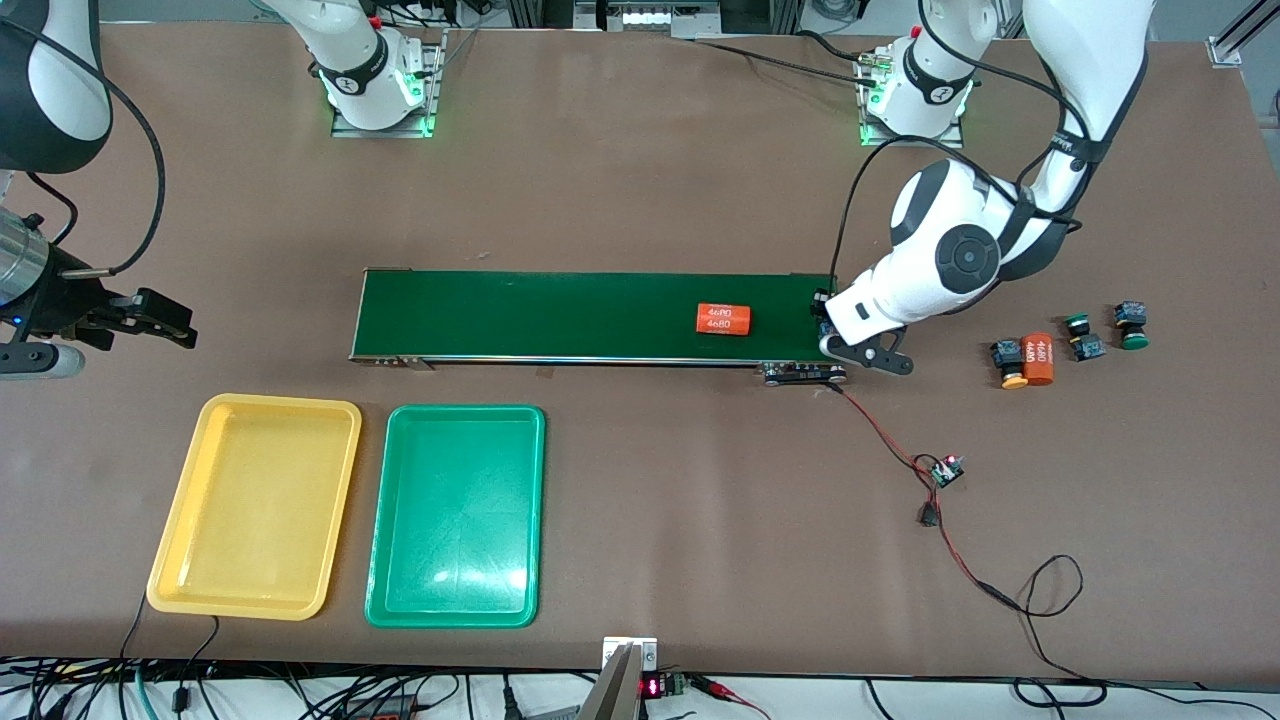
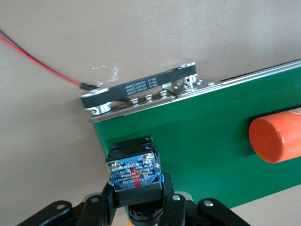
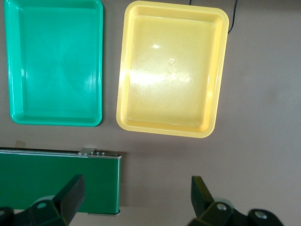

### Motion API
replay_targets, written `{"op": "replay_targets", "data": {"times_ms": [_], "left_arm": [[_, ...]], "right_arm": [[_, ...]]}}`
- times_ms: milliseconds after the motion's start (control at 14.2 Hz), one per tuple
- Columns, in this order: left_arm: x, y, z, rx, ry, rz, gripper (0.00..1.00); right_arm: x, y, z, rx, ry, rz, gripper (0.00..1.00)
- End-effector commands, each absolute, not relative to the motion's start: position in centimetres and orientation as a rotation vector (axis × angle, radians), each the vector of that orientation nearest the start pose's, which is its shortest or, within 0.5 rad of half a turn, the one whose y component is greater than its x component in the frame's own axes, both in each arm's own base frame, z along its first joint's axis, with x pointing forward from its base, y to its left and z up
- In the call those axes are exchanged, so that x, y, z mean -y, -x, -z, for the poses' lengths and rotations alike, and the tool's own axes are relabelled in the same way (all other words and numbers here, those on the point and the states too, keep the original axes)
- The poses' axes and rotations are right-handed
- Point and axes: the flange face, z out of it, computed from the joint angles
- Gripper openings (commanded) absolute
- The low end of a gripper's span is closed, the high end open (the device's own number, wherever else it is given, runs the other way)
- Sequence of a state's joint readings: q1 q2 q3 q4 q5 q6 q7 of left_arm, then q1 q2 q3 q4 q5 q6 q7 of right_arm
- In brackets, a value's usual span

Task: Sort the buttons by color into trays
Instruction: 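Carry the button with the left gripper and set it on the belt, then open the left gripper and return it to the pile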

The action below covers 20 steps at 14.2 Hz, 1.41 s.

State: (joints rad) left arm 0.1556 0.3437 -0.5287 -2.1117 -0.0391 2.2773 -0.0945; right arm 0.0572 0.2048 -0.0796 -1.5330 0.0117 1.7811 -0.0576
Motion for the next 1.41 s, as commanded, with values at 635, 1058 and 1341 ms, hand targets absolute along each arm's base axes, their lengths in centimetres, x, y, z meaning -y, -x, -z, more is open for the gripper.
{"op": "replay_targets", "data": {"times_ms": [635,1058,1341], "left_arm": [[22.5,-52.2,-28.9,-0.463,3.248,-0.251,1.0],[9.3,-55.2,-31.4,-0.096,3.241,-0.323,1.0],[-3.2,-57.4,-31.8,0.162,3.167,-0.262,1.0]], "right_arm": [[1.0,-63.1,-54.7,0.056,3.148,0.097,1.0],[0.8,-63.1,-54.6,0.066,3.149,0.095,1.0],[0.8,-63.2,-54.3,0.072,3.152,0.087,1.0]]}}
